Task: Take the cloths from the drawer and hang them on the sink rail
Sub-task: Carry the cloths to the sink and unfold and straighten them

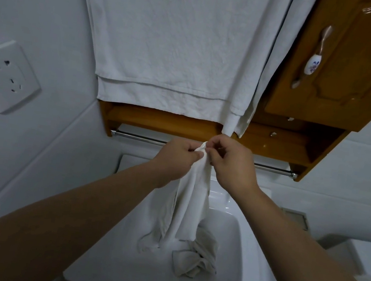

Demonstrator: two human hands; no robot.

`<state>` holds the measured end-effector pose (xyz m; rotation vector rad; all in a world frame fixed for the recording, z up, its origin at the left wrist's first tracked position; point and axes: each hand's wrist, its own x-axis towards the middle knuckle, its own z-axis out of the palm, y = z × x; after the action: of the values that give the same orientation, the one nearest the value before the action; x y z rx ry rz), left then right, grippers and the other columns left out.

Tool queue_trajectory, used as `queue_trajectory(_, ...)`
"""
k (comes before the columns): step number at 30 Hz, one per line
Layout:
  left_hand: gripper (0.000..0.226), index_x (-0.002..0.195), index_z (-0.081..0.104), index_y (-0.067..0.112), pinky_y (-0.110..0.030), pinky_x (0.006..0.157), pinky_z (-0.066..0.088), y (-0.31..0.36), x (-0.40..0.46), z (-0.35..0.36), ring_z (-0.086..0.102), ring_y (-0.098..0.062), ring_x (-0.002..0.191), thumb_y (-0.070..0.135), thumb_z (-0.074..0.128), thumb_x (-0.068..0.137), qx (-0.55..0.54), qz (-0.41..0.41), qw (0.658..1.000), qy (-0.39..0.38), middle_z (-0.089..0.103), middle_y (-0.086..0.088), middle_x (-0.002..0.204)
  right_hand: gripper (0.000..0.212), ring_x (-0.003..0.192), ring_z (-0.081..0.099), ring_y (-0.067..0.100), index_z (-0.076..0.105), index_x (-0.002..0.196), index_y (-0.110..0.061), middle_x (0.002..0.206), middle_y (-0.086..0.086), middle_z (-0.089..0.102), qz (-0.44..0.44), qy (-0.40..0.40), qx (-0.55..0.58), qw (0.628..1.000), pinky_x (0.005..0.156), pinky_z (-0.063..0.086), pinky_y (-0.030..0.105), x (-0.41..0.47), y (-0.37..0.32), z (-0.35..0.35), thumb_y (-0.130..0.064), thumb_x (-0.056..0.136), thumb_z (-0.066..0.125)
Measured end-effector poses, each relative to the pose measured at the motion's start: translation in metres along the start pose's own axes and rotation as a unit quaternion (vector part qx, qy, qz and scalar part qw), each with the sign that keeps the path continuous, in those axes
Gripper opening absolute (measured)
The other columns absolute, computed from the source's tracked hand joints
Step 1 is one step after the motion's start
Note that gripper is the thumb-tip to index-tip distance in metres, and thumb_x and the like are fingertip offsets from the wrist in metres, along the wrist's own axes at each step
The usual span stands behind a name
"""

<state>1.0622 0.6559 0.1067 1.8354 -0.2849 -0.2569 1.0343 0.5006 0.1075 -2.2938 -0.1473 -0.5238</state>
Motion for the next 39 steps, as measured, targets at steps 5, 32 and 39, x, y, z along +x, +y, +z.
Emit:
queue_trajectory(5,0.044,0.108,0.066,-0.004,-0.063,0.095,0.043,0.001,-0.002,0.001,0.061,-0.038,0.094,0.036,0.050,0.100,-0.074,-0.050,0.996,-0.020,0.063,-0.032,0.105,0.011,0.079,0.062,0.000,0.067,0.089,-0.031,0.084,-0.018,0.066,0.009,0.008,-0.015,1.000,0.069,0.051,0.016,-0.001,0.001,-0.001,-0.021,0.089,0.070)
queue_trajectory(32,0.024,0.105,0.073,0.003,-0.053,0.094,0.052,-0.005,-0.020,0.004,0.069,-0.037,0.097,0.020,0.060,0.096,-0.228,-0.060,0.971,0.044,0.074,-0.019,0.099,0.014,0.061,0.065,0.019,0.064,0.073,-0.027,0.069,-0.003,0.066,0.145,-0.013,0.158,0.977,0.055,0.060,0.037,-0.015,-0.021,0.003,-0.018,0.078,0.073)
queue_trajectory(39,0.016,0.091,0.079,0.025,-0.050,0.091,0.055,-0.005,-0.027,0.005,0.073,-0.023,0.089,0.025,0.063,0.093,-0.132,-0.004,0.989,0.070,0.077,-0.002,0.089,0.010,0.064,0.066,0.024,0.065,0.073,-0.022,0.059,-0.009,0.059,0.163,-0.017,0.154,0.974,0.064,0.061,0.052,-0.010,-0.020,-0.003,-0.022,0.074,0.075)
